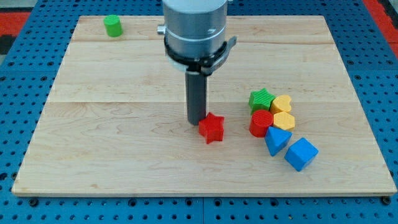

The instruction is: Place the arm towards the top of the green circle

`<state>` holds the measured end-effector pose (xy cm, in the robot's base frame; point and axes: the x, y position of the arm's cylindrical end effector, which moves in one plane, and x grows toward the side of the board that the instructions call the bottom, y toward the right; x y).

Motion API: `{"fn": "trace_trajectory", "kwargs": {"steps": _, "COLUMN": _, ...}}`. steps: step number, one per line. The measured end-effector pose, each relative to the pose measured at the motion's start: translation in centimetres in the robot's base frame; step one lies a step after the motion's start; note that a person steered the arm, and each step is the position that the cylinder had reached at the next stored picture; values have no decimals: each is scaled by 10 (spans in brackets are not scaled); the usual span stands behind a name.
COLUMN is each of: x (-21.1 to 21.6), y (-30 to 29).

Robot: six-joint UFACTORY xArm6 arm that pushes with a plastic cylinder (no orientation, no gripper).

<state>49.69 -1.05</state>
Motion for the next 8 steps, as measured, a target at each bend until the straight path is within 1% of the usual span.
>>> {"fn": "trace_trajectory", "kwargs": {"steps": 1, "x": 20, "y": 51}}
{"fn": "trace_trajectory", "kwargs": {"steps": 2, "x": 23, "y": 74}}
{"fn": "trace_trajectory", "kwargs": {"steps": 3, "x": 25, "y": -32}}
{"fn": "trace_trajectory", "kwargs": {"steps": 4, "x": 30, "y": -111}}
{"fn": "trace_trajectory", "kwargs": {"steps": 5, "x": 30, "y": -170}}
{"fn": "trace_trajectory", "kwargs": {"steps": 6, "x": -35, "y": -292}}
{"fn": "trace_trajectory", "kwargs": {"steps": 7, "x": -51, "y": -294}}
{"fn": "trace_trajectory", "kwargs": {"steps": 8, "x": -164, "y": -289}}
